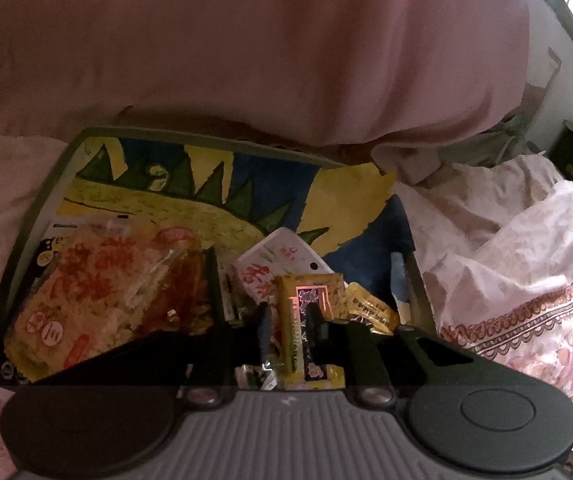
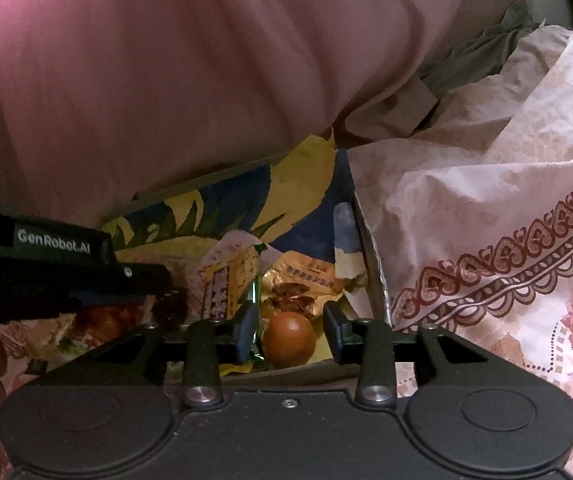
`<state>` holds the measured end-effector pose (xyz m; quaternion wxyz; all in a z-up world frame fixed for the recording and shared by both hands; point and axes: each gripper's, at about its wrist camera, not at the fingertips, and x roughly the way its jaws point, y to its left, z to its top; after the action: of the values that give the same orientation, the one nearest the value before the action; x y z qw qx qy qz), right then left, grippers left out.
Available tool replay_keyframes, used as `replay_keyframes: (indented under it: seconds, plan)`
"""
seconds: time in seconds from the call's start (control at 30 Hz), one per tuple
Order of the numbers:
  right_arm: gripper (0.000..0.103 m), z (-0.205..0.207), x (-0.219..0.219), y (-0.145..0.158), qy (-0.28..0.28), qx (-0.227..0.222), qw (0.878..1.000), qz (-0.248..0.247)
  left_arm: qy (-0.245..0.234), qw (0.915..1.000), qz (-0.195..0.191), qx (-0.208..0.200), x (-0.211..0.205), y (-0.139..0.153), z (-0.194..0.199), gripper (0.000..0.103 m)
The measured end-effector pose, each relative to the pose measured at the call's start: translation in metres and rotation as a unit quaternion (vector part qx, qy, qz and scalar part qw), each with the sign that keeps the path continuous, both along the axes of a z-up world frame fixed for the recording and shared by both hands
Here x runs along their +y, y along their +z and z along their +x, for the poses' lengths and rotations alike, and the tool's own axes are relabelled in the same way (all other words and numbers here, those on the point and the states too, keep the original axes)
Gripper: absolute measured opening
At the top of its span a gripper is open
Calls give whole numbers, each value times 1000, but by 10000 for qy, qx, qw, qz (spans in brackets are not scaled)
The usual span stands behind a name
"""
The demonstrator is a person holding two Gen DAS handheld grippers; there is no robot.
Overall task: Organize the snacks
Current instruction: 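Open both tools over the tray and withdraw them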
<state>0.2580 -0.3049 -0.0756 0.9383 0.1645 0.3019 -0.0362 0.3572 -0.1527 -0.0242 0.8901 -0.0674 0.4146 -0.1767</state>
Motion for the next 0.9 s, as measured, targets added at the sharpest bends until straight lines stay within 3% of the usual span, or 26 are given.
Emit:
replay_keyframes:
  seconds: [0.23,0.53,0.77,0.9]
  plan:
    - [60,-14,-3,21,-67,-340,9994,-45,103,9999,-51,-106,7,11,-12,43]
    - [82,-49,-7,61,-98,-935,9954,-178,298,9959,-61,-851,29,61,-50,81]
    - [95,-87,1,92,131,-1415,9892,-354,612,9878,-67,-1428,58,100,-92,99]
    - [99,-110,5,102,199,-1588,9863,-405,749,9818,58,-1747,72,109,-124,102]
